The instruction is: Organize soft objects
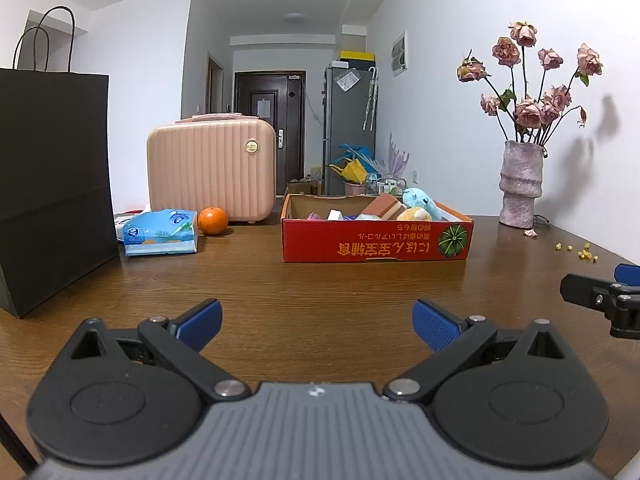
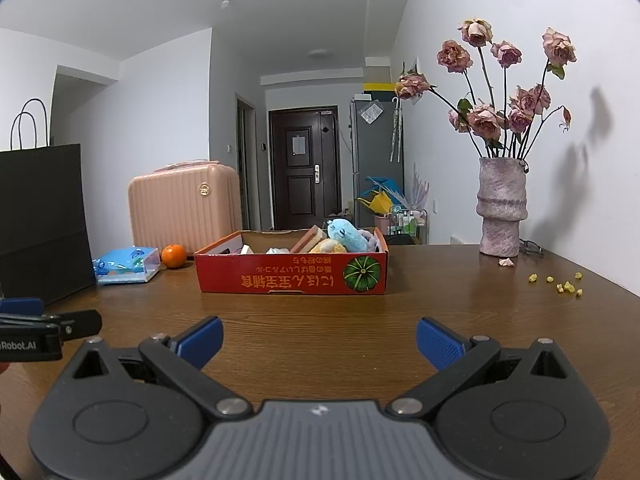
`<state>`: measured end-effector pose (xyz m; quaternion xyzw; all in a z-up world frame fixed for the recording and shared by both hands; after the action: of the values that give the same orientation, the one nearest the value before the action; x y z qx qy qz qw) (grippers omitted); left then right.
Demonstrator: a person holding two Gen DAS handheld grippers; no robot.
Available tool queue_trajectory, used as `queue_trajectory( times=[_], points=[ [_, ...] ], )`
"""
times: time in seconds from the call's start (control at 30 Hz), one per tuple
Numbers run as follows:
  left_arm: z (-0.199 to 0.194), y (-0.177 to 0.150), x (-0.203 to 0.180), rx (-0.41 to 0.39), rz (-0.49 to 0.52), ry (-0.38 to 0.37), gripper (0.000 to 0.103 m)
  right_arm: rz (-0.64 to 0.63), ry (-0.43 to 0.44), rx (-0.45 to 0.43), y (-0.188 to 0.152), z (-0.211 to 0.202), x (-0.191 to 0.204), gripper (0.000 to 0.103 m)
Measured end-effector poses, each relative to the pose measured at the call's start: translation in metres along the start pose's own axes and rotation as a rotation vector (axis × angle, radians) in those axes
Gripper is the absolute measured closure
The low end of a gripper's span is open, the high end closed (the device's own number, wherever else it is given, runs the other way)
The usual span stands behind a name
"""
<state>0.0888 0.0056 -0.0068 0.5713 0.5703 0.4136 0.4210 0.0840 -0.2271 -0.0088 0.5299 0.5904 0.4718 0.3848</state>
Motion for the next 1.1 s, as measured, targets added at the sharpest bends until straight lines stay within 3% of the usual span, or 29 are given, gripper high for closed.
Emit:
queue_trajectory(
  times=[1.1],
  points=[
    [-0.0032,0.0024,0.0006,-0.012,-0.001,0.010,0.000,0.004,0.005,0.002,0.0011,0.0011,0.0028,0.000]
  ],
)
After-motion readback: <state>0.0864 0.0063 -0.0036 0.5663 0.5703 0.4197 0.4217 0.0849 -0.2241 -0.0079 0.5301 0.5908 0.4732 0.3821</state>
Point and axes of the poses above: each gripper's, at about its wrist camera, not at the fingertips, and z roughly the way its jaws point, x to its left, y to its top, the point moved 5 cm from there along z, roughly the way its jaws point, and after that the axes turned 1 degree about y, right-handed, at the moved point
